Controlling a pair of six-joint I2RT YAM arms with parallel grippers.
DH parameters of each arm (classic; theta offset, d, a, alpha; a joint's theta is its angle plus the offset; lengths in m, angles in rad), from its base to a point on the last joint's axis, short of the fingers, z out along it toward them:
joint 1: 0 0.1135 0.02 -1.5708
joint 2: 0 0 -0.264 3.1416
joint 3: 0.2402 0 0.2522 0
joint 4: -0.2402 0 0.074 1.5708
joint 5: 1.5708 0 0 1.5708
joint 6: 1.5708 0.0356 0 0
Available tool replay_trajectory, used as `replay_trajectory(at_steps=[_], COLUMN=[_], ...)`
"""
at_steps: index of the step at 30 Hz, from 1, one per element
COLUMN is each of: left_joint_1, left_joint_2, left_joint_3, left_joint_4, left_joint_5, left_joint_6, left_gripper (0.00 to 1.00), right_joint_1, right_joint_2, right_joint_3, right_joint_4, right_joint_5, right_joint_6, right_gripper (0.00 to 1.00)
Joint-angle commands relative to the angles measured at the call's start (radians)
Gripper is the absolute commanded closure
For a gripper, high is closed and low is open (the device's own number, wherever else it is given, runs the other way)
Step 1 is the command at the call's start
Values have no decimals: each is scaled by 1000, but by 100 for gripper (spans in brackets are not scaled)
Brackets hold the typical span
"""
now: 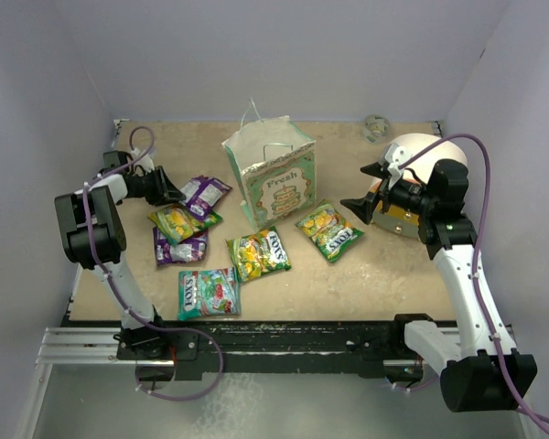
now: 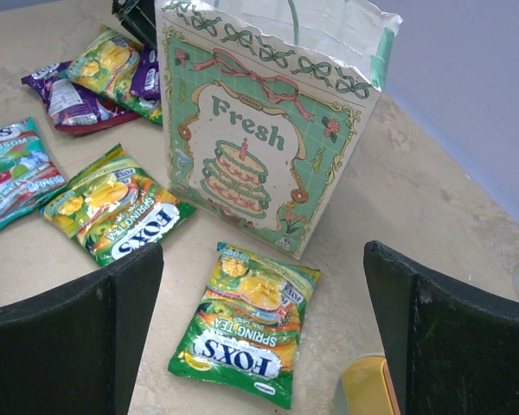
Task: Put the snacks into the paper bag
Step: Pick up the snack from the center of the board.
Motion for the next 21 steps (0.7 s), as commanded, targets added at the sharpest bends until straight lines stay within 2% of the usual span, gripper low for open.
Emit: replay_trajectory(at_steps=[1,8,12,21], left_joint_1=[5,5,6,-4], left_joint_2=[-18,-109,-157,-255], left_joint_3=[59,94,120,198], left_joint_4=[-11,-41,-68,-211], left_joint_5=[80,69,63,51], left_joint_6=[26,106,153,314], left_gripper=[71,79,88,100], right_joint_1=[-5,-5,-5,-4], right_joint_2=[0,7,8,7], right_joint_3=[12,11,10,9], right_joint_4=[38,39,39,39], right_joint_5=[-25,-23,-21,-23], right_joint_6=[13,12,10,10], right_gripper=[0,0,0,0])
